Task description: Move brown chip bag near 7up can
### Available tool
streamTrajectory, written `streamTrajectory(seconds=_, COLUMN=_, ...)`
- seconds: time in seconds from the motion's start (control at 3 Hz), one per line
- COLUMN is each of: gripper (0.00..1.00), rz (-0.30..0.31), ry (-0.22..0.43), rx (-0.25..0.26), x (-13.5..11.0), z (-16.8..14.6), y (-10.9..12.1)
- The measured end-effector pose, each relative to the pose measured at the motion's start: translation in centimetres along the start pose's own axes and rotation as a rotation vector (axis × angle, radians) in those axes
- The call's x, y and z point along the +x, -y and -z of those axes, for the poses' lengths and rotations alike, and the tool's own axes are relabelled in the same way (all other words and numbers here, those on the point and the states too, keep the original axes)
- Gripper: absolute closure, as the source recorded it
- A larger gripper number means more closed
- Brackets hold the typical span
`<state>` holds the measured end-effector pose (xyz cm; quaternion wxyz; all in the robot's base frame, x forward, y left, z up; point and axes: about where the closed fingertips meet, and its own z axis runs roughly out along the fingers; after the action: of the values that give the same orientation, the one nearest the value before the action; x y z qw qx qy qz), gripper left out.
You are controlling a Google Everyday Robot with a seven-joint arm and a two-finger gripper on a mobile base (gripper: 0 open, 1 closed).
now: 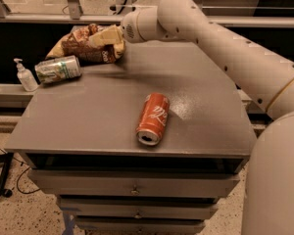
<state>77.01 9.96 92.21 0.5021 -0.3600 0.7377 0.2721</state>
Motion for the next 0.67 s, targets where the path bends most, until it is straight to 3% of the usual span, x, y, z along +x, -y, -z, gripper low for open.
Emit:
streamTrajectory(seconds=0.33, gripper=0.0, rz=0.02, ry=0.019, rx=0.076, x=0.3, z=2.3, y=1.8)
streamTrajectory(seconds=0.67, gripper=0.0, rz=0.095, ry=0.063, rx=0.214, x=1.1, z=8.1, y=5.3)
